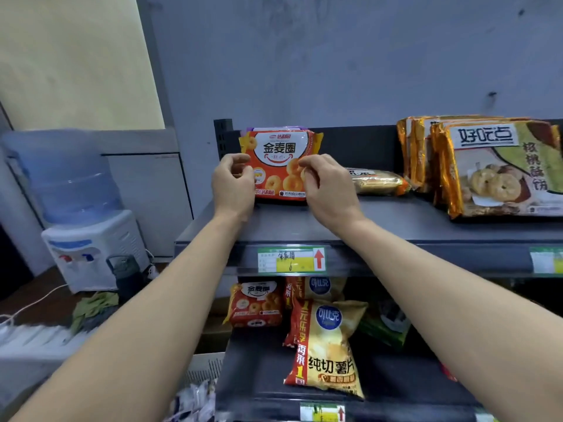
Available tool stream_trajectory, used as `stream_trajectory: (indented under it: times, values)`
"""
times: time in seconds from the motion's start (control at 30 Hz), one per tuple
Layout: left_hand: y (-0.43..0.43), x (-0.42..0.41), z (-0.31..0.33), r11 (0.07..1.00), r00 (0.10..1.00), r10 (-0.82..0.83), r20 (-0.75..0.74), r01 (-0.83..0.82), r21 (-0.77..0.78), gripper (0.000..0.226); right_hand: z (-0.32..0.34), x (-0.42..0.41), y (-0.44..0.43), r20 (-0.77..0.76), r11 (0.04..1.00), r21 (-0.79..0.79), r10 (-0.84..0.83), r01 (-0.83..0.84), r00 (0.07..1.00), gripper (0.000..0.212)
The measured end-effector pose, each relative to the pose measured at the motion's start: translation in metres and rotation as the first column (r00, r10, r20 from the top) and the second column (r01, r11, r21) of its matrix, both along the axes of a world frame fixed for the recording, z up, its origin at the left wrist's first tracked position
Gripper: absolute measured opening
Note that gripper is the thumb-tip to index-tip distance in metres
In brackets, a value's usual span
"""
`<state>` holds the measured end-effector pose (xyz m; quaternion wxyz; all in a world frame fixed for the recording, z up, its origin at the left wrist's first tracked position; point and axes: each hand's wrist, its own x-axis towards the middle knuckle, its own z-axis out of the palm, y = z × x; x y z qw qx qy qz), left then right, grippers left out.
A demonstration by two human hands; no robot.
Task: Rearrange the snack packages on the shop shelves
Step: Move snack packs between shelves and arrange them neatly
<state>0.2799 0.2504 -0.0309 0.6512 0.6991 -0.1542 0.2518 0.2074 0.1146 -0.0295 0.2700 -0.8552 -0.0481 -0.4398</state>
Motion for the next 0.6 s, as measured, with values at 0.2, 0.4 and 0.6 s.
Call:
stream_trajectory:
  times: [0.2, 0.4, 0.6]
  values:
    - [0.013, -0.068, -0.005, 0.996, 0.984, -0.073, 0.164, 0.064, 0.062, 0.013, -0.015, -0.05, 0.005, 0.162, 0.996, -0.055, 0.084, -0.076, 0.983, 0.023]
    - [0.015, -0.141, -0.054, 0.975, 0.98, -0.176, 0.095, 0.16, 0.157, 0.019, -0.059, -0.111, 0.008, 0.182, 0.973, -0.083, 0.229, -0.217, 0.956, 0.022]
    - [0.024, -0.17, -0.124, 0.967, 0.985, -0.055, -0.161, 0.093, 0.239, 0.017, -0.116, -0.135, 0.009, -0.207, 0.942, -0.008, 0.326, -0.335, 0.923, 0.024]
